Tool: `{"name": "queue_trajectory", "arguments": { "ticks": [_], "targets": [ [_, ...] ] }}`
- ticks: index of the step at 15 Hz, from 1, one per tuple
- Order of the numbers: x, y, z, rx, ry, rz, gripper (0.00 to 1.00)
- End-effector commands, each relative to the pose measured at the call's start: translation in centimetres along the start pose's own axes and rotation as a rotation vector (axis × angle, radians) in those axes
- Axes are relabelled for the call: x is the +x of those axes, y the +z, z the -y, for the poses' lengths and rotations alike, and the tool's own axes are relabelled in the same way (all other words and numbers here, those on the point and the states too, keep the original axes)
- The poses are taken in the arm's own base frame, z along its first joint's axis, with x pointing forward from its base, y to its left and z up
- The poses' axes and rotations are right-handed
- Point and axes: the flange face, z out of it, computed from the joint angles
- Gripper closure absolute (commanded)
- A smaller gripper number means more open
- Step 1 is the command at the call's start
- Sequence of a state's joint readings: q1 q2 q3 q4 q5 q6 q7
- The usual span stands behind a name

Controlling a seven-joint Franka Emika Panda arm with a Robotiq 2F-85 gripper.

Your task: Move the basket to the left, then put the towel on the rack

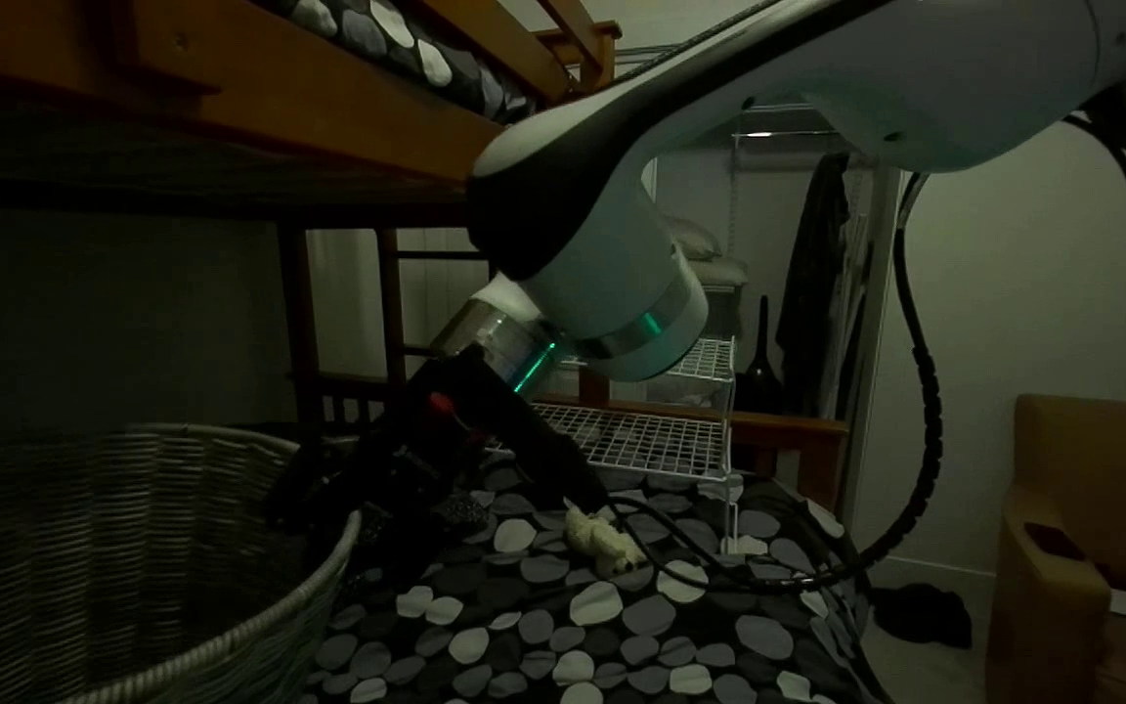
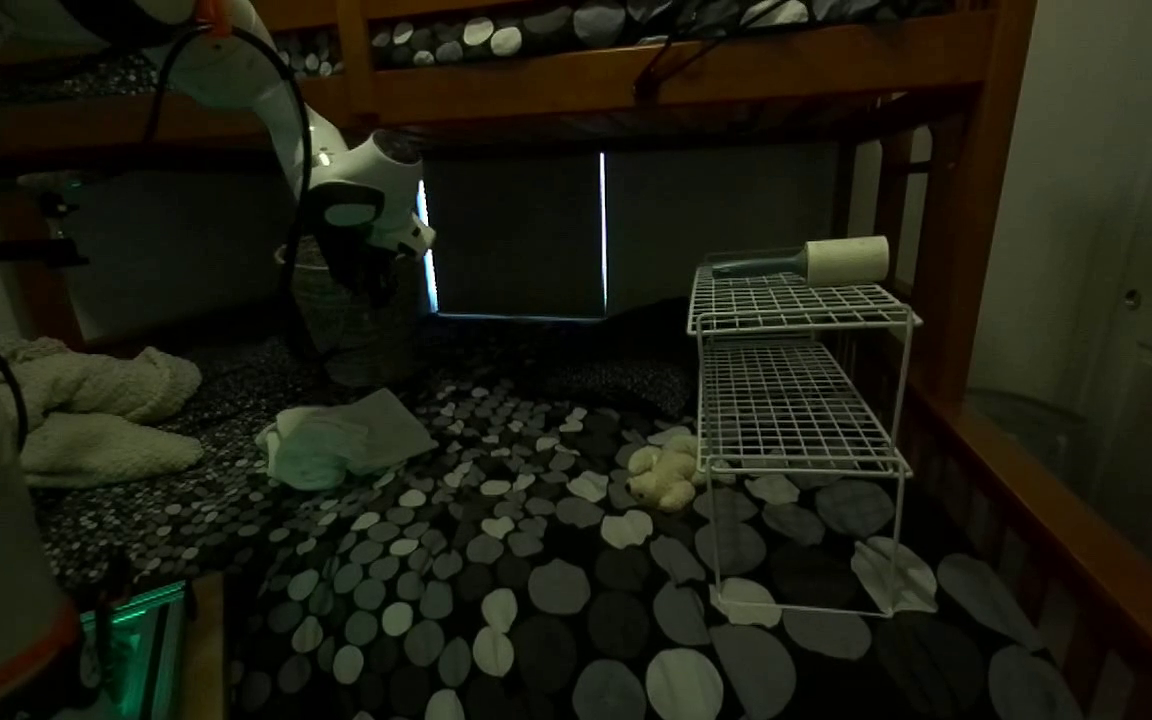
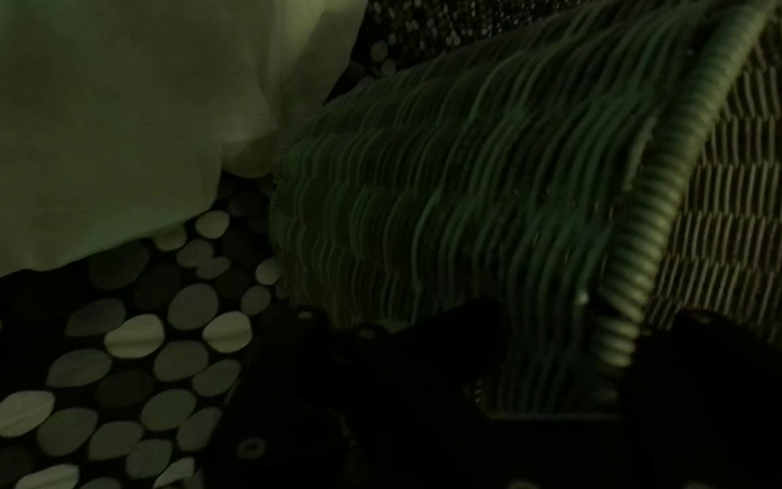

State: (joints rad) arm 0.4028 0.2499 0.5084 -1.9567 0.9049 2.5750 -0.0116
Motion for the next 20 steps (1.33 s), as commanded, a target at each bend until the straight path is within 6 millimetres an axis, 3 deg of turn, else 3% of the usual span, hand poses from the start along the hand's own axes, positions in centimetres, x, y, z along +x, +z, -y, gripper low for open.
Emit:
{"name": "queue_trajectory", "arguments": {
  "ticks": [1,5,7,15,20],
  "targets": [
    [-0.8,3.2,4.0,0.064,-0.145,0.122,1.0],
    [-3.3,6.3,7.7,0.064,-0.322,0.242,1.0],
    [-3.3,8.0,8.3,0.024,-0.346,0.243,1.0],
    [0.3,14.6,7.6,-0.182,-0.192,0.179,1.0],
    [1.7,16.5,9.6,-0.188,-0.104,0.191,1.0]
  ]
}}
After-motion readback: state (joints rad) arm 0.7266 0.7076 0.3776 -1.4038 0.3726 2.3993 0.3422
